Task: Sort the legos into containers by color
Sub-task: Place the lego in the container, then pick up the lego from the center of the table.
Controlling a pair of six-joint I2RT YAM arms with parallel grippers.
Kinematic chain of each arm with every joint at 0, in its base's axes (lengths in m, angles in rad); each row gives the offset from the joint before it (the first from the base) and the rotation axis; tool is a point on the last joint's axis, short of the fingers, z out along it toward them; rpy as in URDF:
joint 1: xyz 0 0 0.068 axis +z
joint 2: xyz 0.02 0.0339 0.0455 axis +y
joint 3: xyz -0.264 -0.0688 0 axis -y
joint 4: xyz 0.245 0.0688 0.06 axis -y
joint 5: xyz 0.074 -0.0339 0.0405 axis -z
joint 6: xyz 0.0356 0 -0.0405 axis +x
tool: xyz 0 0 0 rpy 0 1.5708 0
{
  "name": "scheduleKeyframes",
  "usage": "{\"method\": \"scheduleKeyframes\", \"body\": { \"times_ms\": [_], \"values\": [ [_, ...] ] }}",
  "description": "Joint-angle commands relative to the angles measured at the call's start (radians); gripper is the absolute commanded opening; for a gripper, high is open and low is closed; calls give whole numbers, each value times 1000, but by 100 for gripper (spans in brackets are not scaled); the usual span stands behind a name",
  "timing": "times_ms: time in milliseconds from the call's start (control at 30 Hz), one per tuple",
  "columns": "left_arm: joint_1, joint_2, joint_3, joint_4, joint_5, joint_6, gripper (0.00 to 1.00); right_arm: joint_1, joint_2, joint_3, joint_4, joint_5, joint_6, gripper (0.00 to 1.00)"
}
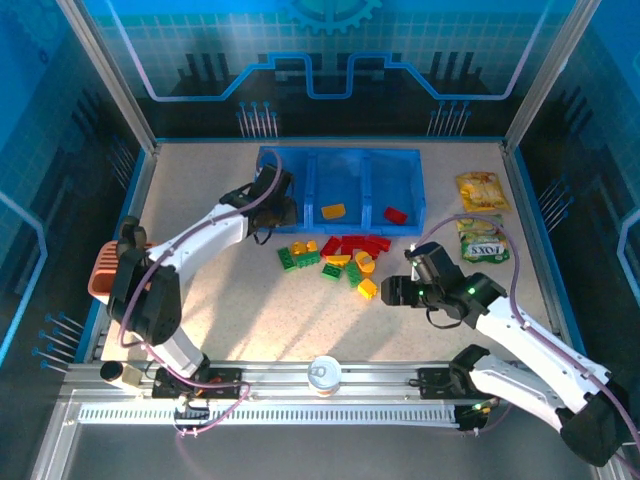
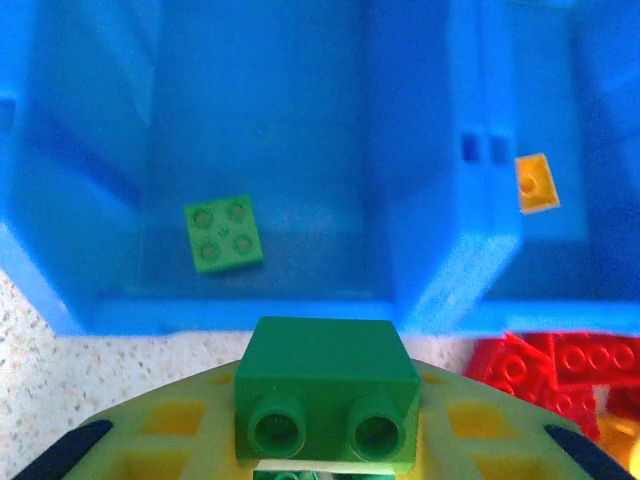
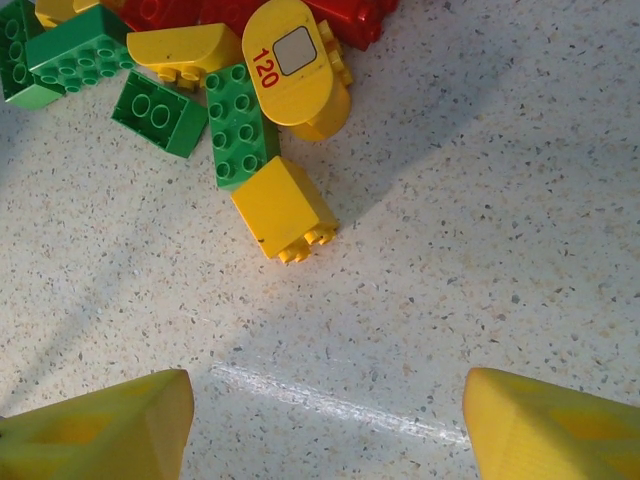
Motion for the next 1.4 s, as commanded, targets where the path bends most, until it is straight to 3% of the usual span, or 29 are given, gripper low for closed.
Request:
{"method": "scheduleKeyframes", "body": {
  "times_ms": [0, 167, 533, 700, 1167, 1367],
  "values": [
    [46, 98, 85, -47, 46, 22, 34, 26, -21, -9, -9, 12, 29, 73],
    [59, 216, 190, -92, 47, 34, 34, 41, -34, -2, -31, 27, 35, 73],
    [68, 286, 233, -120, 46, 34, 42, 51, -39, -1, -34, 34, 44, 73],
    [68, 220, 186, -104, 70, 37, 67, 54, -34, -2, -27, 34, 44, 73],
    [14, -127, -234, -12, 78, -118, 69, 80, 3, -5, 15, 32, 53, 73],
    [-42, -177, -348, 33, 108, -229, 71, 97, 34, -5, 47, 30, 61, 73]
  ]
}}
